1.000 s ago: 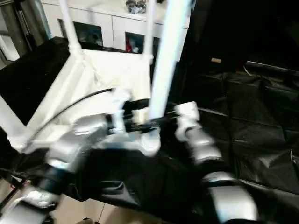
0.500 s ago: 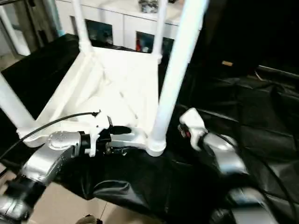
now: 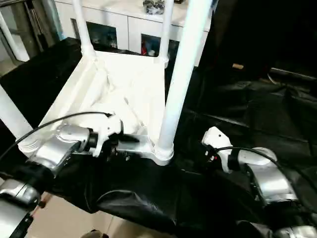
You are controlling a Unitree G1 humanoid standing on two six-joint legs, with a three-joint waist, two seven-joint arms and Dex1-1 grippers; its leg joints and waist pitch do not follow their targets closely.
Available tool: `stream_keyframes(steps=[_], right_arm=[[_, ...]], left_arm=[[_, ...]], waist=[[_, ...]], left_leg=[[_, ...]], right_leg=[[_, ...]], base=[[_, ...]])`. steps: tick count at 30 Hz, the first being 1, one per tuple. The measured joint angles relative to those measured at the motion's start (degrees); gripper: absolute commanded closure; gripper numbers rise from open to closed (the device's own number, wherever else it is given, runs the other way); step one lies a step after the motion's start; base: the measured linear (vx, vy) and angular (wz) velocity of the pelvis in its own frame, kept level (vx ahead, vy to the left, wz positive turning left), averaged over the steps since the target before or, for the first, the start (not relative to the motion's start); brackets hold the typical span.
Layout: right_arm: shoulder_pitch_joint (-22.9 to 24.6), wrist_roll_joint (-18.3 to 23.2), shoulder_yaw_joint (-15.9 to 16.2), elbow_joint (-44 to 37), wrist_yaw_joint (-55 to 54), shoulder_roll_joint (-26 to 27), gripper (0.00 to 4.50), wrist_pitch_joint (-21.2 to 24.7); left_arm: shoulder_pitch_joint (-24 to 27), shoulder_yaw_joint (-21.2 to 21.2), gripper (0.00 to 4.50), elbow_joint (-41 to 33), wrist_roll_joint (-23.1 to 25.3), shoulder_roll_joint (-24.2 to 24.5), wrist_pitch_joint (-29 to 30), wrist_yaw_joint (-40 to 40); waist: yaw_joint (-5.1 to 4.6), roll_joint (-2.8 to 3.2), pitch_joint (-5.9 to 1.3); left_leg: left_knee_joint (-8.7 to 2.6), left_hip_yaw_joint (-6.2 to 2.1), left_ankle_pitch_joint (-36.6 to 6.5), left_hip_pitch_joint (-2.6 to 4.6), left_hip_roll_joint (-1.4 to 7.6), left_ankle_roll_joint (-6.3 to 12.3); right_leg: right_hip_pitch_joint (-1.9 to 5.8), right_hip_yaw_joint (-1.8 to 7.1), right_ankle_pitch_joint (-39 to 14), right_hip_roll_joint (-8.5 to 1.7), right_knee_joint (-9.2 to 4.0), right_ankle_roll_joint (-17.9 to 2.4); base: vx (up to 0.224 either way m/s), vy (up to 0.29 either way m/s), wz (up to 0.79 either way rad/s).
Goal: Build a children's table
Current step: Rotate table base, then rotate leg to tighten
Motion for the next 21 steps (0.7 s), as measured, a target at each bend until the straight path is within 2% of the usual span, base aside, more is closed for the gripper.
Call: stream_keyframes(steps=[4, 5, 9, 13, 15, 17, 21], right_arm=[[1.8, 0.2, 0.1, -3.7, 0.9, -1.2, 0.94, 2.4], [2.1, 0.2, 0.2, -3.9, 0.9, -1.3, 0.94, 2.7], [3.6, 0.5, 0.2, -5.7, 0.9, -1.8, 0.94, 3.7], [4.4, 1.0, 0.2, -8.0, 0.8, -2.3, 0.94, 5.5], [5.0, 1.3, 0.1, -8.9, 0.8, -2.9, 0.94, 6.1], [5.5, 1.5, 0.0, -10.1, 0.8, -3.5, 0.94, 6.3], [6.6, 2.0, 0.0, -10.9, 0.8, -3.8, 0.94, 7.8]], left_arm=[[-2.7, -0.9, 2.62, 5.9, 2.7, -1.3, -2.7, -0.1], [-3.2, -1.0, 2.83, 6.7, 3.1, -1.3, -3.1, 0.0], [-4.3, -1.1, 3.01, 9.3, 3.9, -1.8, -3.5, -0.3], [-5.9, -1.1, 3.38, 12.9, 4.7, -3.0, -4.6, -1.0], [-6.8, -1.0, 3.4, 14.4, 5.0, -3.8, -5.0, -1.3], [-7.4, -1.0, 3.76, 15.7, 5.3, -4.2, -5.1, -1.5], [-7.6, -0.8, 3.93, 16.4, 5.3, -4.7, -5.4, -2.1]], waist=[[0.07, 0.83, -0.1], [0.04, 0.96, -0.1], [0.0, 1.77, -0.15], [-0.01, 2.55, -0.17], [-0.01, 2.62, -0.18], [0.0, 2.68, -0.2], [-0.07, 2.84, -0.3]], left_leg=[[0.02, -0.02, 0.0, 0.04, -0.01, 0.01], [0.02, -0.03, 0.0, 0.04, -0.02, 0.01], [0.02, -0.05, 0.0, 0.12, -0.04, 0.02], [0.02, -0.06, 0.0, 0.14, -0.07, 0.02], [0.02, -0.06, 0.0, 0.16, -0.07, 0.02], [0.02, -0.07, 0.0, 0.16, -0.07, 0.02], [0.02, -0.06, 0.0, 0.19, -0.09, 0.07]], right_leg=[[0.14, -0.03, 0.0, -0.02, -0.1, 0.0], [0.14, -0.03, 0.0, -0.02, -0.1, 0.0], [0.22, -0.03, 0.0, -0.04, -0.1, 0.0], [0.27, -0.06, 0.0, -0.06, -0.11, 0.0], [0.3, -0.09, 0.0, -0.06, -0.11, 0.0], [0.33, -0.08, 0.0, -0.06, -0.14, 0.0], [0.4, -0.06, 0.0, -0.11, -0.25, 0.0]], base=[[0.0, 0.0, 0.0], [0.0, 0.0, 0.0], [0.0, 0.0, 0.0], [0.0, 0.0, 0.0], [0.0, 0.0, 0.0], [0.0, 0.0, 0.0], [0.0, 0.0, 0.0]])
